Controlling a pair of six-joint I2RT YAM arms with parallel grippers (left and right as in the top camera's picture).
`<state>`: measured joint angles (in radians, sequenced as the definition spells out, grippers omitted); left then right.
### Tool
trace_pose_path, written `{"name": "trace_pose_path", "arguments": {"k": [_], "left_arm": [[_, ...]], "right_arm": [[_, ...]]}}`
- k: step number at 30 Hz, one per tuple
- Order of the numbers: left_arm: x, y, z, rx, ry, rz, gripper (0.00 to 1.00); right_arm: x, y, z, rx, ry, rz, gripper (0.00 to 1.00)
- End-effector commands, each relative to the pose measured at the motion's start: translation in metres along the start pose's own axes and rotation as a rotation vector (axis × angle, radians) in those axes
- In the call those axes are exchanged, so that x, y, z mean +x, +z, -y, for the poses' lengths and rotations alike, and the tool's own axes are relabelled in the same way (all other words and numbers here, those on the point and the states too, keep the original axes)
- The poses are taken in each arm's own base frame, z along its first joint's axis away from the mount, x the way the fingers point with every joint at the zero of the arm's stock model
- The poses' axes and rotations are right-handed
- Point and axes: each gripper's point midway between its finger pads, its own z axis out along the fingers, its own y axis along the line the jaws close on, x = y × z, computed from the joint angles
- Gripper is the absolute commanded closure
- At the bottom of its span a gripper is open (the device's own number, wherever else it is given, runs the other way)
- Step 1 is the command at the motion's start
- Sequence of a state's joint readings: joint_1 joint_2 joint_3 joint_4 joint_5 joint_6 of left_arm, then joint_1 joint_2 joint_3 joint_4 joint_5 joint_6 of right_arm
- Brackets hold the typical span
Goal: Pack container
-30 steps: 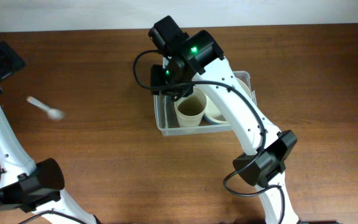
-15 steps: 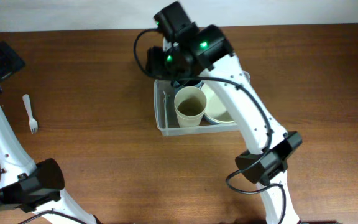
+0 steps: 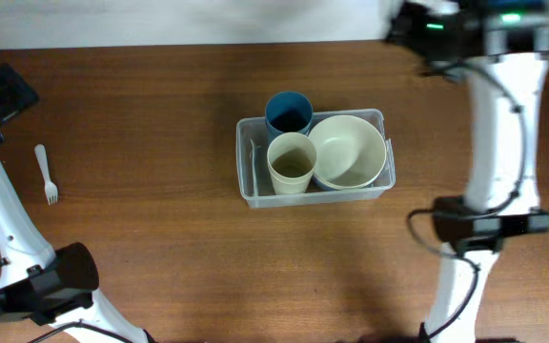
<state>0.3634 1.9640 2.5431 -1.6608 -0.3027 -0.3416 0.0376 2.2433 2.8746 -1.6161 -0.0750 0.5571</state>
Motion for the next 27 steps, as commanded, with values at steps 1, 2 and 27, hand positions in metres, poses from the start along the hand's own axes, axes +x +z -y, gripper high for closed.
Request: {"name": "trace_pose_path", "arguments": {"k": [1,2,27], "left_arm": [[0.001,0.007,-0.001,-0.009,-0.013,-0.018,0.0],[0.001,0.007,-0.001,-0.009,-0.012,-0.018,0.0],[0.001,0.007,-0.001,-0.009,-0.013,-0.018,0.0]], "right_arm": [[-0.039,-0.033,0.113,0.214,0.159,0.085,0.01],[-0.045,-0.036,0.129,0.231,0.185,0.095,0.01],[-0.006,-0.002,0.347,0.559,0.475,-0.182,0.01]]}}
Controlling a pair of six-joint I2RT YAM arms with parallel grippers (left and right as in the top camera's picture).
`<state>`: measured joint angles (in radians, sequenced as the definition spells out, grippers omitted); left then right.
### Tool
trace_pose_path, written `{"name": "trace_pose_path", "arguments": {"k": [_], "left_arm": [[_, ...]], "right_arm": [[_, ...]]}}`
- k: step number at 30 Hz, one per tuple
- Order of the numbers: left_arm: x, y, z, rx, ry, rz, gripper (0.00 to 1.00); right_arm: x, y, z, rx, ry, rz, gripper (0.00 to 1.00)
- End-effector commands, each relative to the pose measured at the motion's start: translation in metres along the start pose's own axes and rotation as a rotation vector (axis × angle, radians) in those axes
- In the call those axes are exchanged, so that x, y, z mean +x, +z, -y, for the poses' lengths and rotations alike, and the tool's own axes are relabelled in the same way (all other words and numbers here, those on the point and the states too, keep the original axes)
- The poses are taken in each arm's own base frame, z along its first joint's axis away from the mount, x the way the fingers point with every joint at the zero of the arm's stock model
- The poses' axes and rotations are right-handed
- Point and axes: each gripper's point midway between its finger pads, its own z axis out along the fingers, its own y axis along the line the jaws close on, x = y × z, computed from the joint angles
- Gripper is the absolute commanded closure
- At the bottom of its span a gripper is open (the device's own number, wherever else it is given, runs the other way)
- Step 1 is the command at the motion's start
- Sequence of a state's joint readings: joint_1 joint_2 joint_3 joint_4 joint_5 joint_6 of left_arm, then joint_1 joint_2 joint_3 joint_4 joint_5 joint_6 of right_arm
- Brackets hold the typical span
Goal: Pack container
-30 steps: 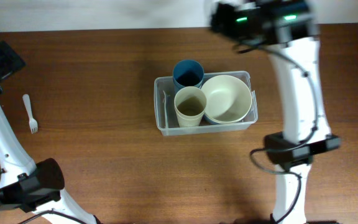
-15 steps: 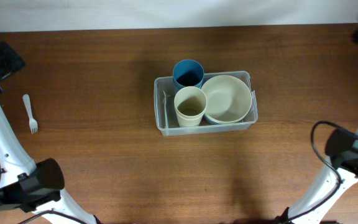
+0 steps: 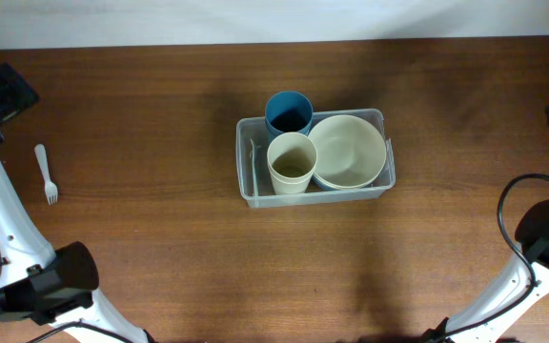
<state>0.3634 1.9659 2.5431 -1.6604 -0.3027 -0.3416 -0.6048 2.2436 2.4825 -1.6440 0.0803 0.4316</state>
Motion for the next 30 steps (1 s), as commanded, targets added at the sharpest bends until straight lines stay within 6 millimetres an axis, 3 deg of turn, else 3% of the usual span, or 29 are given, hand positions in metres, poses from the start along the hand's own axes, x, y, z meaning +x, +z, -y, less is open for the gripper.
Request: {"name": "trace_pose_path", "arguments": {"k": [1,8,11,16,21,25,30], "left_arm": [[0.001,0.006,-0.001,-0.009,-0.013,-0.017,0.0],[0.001,0.006,-0.001,-0.008,-0.013,-0.016,0.0],[-0.008,0.006,0.003,0.009,-0.026,0.021,0.0],[-0.01,0.001,0.043,0.234,-0.035,0.002,0.0],[-0.022,-0.001,0.049,0.27,-0.018,0.052,0.0],[-0.017,0.007,0.039,0.245,0.064,0.028,0.0],[0.014,0.042,-0.001,0.088,0.108,-0.161,0.0]], "right_arm": [[0.0,0.002,0.008,0.03,-0.004,0.001,0.01],[-0.001,0.002,0.007,0.027,-0.005,0.005,0.01],[-0.001,0.002,0.007,0.027,-0.005,0.005,0.01],[-0.001,0.002,0.007,0.027,-0.005,0.005,0.01],[-0.001,0.002,0.007,0.027,-0.005,0.005,0.01],[-0.001,0.002,0.007,0.027,-0.005,0.005,0.01],[-0.001,0.002,0.007,0.027,-0.005,0.005,0.01]]}}
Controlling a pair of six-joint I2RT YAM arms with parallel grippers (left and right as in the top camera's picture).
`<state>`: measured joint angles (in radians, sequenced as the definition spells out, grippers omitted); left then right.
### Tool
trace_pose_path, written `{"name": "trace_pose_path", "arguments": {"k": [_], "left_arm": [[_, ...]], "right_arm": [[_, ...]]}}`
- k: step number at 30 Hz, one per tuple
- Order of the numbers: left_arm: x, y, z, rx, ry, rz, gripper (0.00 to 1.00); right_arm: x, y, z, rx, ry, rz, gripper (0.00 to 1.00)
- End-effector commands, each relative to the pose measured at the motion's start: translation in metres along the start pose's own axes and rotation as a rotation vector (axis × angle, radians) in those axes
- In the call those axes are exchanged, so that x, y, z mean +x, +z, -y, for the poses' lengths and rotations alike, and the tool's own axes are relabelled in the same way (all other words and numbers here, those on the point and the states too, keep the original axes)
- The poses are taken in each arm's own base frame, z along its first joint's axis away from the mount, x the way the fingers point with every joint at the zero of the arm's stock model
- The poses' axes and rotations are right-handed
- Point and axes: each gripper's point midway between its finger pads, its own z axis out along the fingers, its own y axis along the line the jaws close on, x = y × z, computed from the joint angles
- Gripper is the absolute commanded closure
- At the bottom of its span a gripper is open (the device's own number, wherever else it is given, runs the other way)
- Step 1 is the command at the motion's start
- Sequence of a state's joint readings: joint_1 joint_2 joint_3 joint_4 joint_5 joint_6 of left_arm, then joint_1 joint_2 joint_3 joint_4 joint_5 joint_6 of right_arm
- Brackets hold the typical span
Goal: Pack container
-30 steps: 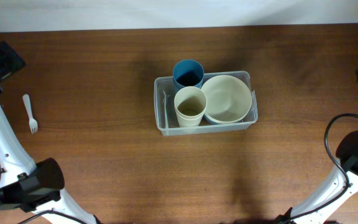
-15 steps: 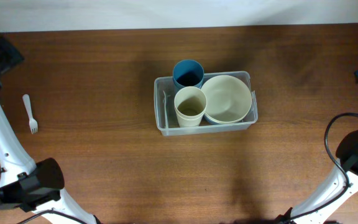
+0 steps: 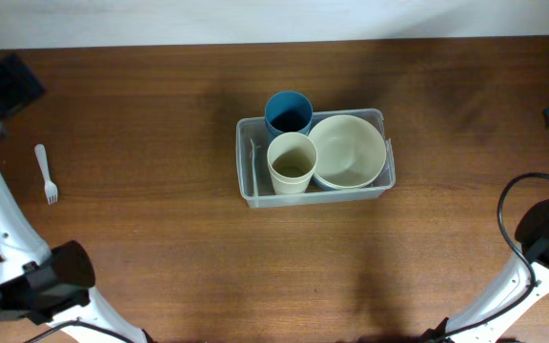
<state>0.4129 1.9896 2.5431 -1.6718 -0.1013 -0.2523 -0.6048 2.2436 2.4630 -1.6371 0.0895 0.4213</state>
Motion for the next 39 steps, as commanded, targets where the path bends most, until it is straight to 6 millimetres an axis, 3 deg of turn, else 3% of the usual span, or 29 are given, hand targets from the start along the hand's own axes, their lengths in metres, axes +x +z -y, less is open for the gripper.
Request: {"name": "trace_pose_path", "arguments": {"k": [1,6,9,13,19,21,25,31,32,39], "left_arm": [[0.003,0.03,-0.022,-0.055,0.05,-0.085,0.0],[-0.001,0.039,-0.041,-0.106,0.028,-0.093,0.0],[-0.015,0.039,-0.054,-0.163,0.013,-0.036,0.0],[-0.037,0.039,-0.053,-0.147,-0.006,0.051,0.0],[-0.035,0.049,-0.047,-0.114,0.078,0.024,0.0],[-0.031,0.064,-0.049,-0.12,0.171,-0.024,0.0],[-0.034,0.095,-0.047,-0.122,0.185,-0.059,0.0],[-0.031,0.13,-0.028,-0.039,0.191,-0.104,0.0],[-0.026,0.146,-0.025,-0.026,0.193,-0.14,0.0],[0.002,0.203,-0.01,0.096,0.275,-0.288,0.03]], "right_arm": [[-0.002,-0.002,0.005,0.014,0.007,0.012,0.01],[-0.002,-0.002,0.005,0.013,0.007,0.012,0.01],[-0.002,-0.002,0.005,0.013,0.007,0.012,0.01],[-0.002,-0.002,0.005,0.013,0.007,0.012,0.01],[-0.002,-0.002,0.005,0.013,0.007,0.012,0.01],[-0.002,-0.002,0.005,0.013,0.007,0.012,0.01],[-0.002,-0.002,0.005,0.013,0.007,0.012,0.01],[-0.002,-0.002,0.005,0.013,0.007,0.012,0.01],[-0.002,-0.002,0.005,0.013,0.007,0.012,0.01],[-0.002,-0.002,0.005,0.013,0.007,0.012,0.01]]}}
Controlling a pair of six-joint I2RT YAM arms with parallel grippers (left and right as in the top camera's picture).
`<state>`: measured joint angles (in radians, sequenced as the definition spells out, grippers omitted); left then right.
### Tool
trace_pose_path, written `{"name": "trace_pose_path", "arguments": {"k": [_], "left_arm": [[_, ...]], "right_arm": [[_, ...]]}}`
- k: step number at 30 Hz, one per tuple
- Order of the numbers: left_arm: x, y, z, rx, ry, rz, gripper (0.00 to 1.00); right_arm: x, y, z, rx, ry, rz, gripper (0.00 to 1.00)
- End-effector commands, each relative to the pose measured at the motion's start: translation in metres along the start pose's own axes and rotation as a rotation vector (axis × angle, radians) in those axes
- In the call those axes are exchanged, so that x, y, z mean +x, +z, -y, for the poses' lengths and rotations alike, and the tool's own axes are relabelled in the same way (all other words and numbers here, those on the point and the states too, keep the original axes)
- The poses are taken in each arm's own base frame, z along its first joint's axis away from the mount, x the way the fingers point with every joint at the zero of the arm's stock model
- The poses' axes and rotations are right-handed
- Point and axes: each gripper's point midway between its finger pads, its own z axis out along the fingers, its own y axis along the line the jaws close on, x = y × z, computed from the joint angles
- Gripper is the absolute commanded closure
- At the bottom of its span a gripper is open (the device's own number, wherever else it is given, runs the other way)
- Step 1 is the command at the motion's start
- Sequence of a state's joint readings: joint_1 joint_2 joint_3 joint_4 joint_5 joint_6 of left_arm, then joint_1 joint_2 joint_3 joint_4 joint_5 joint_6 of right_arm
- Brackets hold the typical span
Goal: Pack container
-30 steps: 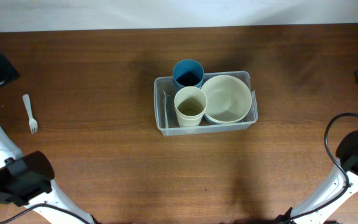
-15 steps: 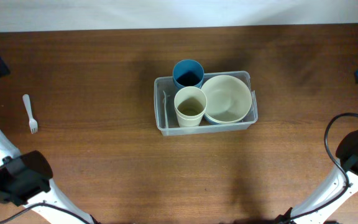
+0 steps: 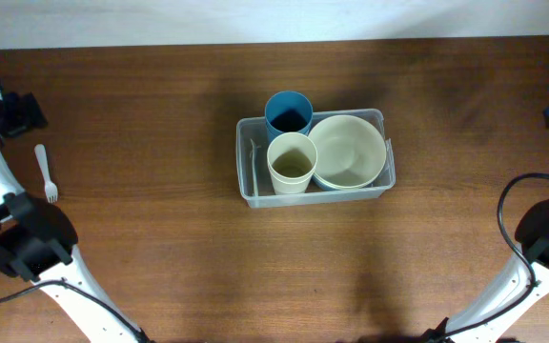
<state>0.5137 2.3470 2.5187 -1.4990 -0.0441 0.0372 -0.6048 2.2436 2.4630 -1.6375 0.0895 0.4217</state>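
Observation:
A clear plastic container sits mid-table. Inside it stand a blue cup at the back left, a cream cup in front of that, and a cream bowl filling the right side. A white fork lies on the table far left, outside the container. My left gripper hovers just behind the fork at the left edge; its jaws are too dark to read. My right gripper barely shows at the right edge, its fingers hidden.
The left arm's white link and black elbow lie along the front left of the brown table. The right arm's elbow and cable sit at the front right.
My left gripper has come from the far back-left corner to a spot closer to the fork, and the left elbow has shifted back and left. The right arm, container and fork are unchanged.
At first the right arm stretched over the back right of the table while the left arm rested at the left edge. Then the right arm stood withdrawn to the right edge. Later the left gripper sat slightly farther back, and now nearer the fork.

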Motion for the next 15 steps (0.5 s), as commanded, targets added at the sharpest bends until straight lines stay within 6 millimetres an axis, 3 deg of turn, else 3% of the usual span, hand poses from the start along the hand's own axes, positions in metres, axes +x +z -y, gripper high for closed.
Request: {"name": "trace_pose_path", "arguments": {"k": [1,7,9,15], "left_arm": [[0.007,0.039,0.011,0.102,0.073,-0.078,0.03],[0.017,0.071,0.002,0.101,0.086,-0.151,0.03],[0.017,0.079,-0.011,0.035,0.093,-0.162,0.03],[0.013,0.084,-0.02,-0.016,0.095,-0.149,0.03]], "right_arm": [[-0.002,-0.002,0.005,0.013,0.007,0.012,0.01],[-0.002,-0.002,0.005,0.013,0.006,0.012,0.01],[-0.002,-0.002,0.005,0.013,0.006,0.012,0.01],[-0.002,-0.002,0.005,0.013,0.006,0.012,0.01]]}}
